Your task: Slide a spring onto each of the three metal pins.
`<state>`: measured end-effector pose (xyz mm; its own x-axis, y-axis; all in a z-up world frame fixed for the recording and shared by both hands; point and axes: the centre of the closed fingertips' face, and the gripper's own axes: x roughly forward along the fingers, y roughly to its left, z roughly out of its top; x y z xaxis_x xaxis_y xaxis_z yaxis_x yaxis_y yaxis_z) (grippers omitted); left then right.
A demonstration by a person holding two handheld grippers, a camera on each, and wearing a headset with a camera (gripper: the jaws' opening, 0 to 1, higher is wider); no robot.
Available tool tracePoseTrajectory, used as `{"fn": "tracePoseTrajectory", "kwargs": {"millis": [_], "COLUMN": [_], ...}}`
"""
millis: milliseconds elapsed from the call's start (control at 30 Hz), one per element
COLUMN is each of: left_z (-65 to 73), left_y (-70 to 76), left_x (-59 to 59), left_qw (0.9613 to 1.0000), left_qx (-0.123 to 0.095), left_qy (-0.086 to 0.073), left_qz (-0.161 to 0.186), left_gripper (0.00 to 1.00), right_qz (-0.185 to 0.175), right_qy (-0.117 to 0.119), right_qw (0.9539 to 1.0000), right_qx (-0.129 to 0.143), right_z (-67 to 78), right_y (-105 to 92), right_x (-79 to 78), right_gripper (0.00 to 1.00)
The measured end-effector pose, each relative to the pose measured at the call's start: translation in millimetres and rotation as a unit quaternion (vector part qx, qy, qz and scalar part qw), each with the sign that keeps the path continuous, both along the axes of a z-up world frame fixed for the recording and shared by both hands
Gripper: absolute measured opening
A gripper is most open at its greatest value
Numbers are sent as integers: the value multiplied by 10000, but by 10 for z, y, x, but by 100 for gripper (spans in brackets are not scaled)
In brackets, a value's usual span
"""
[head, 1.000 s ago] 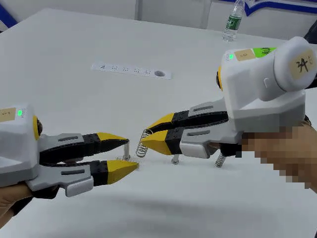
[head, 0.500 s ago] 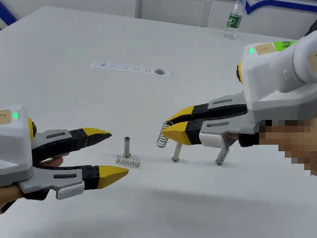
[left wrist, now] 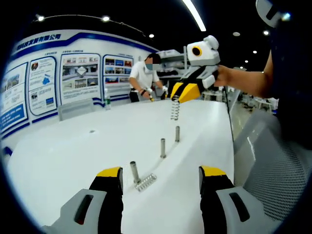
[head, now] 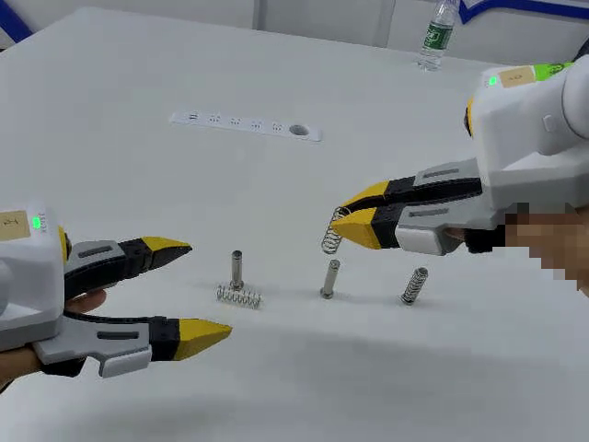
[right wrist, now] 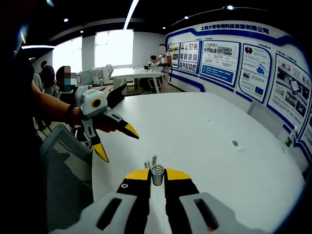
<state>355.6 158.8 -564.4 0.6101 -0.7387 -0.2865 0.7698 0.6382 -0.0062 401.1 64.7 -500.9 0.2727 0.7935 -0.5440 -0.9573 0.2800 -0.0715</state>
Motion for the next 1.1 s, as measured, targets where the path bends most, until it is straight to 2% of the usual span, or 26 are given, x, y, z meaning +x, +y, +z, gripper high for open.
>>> {"fn": "tracePoseTrajectory", "kwargs": {"millis": [200, 433, 533, 667, 1100], "left_z": [-17, -32, -32, -45, -55], "left_y": [23, 27, 21, 25, 22], "left_x": [1, 6, 6, 2, -4], "left_qw": [10000, 9999, 9999, 9999, 9999], "left_qx": [57, 87, 88, 95, 106], "left_qy": [-5, 10, 14, 34, 56], "left_qz": [39, 69, 67, 66, 56], "left_gripper": [66, 69, 69, 70, 69], "right_qz": [-290, -443, -520, -576, -584], "right_qy": [44, 71, 144, 191, 208], "right_qw": [9995, 9988, 9984, 9978, 9975], "right_qx": [-66, -204, -173, -267, -328], "right_z": [-110, -306, -389, -500, -625], "right_y": [-78, -95, -95, -104, -110], "right_x": [147, 268, 320, 360, 404], "right_gripper": [12, 12, 12, 12, 12]}}
